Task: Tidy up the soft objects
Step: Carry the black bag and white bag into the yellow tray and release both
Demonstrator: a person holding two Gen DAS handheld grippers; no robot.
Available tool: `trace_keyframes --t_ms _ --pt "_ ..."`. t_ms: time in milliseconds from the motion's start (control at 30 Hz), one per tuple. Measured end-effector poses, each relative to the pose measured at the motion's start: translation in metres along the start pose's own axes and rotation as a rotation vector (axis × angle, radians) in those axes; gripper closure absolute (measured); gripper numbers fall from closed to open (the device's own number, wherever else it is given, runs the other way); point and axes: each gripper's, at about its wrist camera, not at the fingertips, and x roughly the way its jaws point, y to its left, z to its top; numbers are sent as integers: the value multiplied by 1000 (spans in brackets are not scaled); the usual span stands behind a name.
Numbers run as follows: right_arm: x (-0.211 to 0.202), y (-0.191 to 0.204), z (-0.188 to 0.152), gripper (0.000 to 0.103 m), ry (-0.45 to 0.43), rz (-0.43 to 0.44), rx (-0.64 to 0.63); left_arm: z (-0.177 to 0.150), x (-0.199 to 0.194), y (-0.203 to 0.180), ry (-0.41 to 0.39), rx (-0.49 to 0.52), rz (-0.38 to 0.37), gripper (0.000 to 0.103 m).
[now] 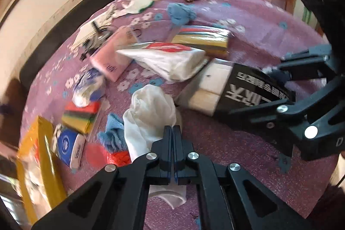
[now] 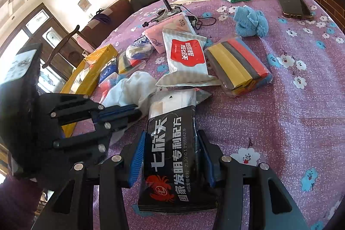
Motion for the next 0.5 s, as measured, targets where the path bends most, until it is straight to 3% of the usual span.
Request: trace_keyframes --t_ms 267,367,500 --pt "0 5 -2 53 -10 -39 -11 -23 -61 55 -151 -257 -138 102" --pt "-2 13 -5 53 -24 -83 -31 -40 -82 66 -194 -310 -158 102" --pt "-5 18 -10 56 -26 -65 -9 -66 -116 91 -263 -415 -184 102"
